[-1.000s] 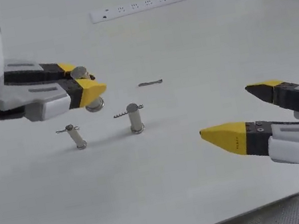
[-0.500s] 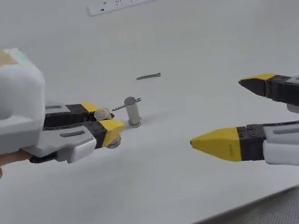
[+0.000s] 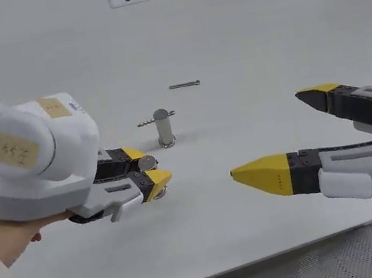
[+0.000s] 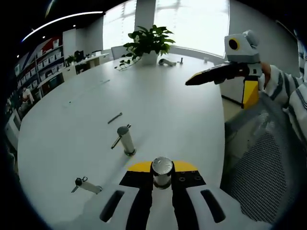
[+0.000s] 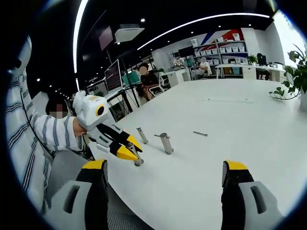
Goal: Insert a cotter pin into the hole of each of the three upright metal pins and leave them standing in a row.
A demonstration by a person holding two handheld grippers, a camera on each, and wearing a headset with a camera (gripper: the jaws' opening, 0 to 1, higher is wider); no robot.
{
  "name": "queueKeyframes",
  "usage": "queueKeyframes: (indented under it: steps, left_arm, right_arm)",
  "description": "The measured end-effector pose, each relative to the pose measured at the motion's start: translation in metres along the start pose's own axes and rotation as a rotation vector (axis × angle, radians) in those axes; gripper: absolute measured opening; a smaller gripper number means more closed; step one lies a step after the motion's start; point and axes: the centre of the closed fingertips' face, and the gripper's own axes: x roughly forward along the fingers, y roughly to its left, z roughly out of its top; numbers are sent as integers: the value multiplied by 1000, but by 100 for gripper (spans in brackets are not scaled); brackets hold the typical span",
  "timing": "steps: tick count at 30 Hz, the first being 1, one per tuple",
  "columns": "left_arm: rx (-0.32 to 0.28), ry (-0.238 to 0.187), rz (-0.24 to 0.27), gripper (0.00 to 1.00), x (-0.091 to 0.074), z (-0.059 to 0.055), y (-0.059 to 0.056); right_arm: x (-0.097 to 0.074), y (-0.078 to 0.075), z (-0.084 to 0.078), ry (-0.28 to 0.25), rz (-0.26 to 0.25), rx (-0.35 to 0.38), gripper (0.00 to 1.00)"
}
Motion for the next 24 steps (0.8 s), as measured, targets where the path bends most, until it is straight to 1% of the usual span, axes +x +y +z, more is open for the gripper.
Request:
queueKeyframes:
  steps: [2,10,14,16,19,21,22,24]
  left_arm:
    - [13,5,5,10,3,-2,0]
    - [26,22,12,10,14,-7,1]
    - [19,19,18,10,18,-6,1]
    - [7,13,39,10,21,-6,3]
    - [11,12,51,10,23,-6,5]
    - [17,12,51,10,24,-6,4]
    - [22,5,48,10,25,-4,4]
    - [19,3,48,10,25,-4,4]
  right_arm:
    - [1,1,-4,19,4,-11,98]
    - [4,4,-10,41,12,-11,98]
    - [5,6,-11,48,15,-14,98]
    - [6,6,-12,50,13,-13,98]
    - [6,7,-13,54,14,-12,98]
    - [6,7,-13,58,15,-14,97]
    - [6,7,-13,59,16,-16,97]
    - [6,6,-14,61,17,-18,97]
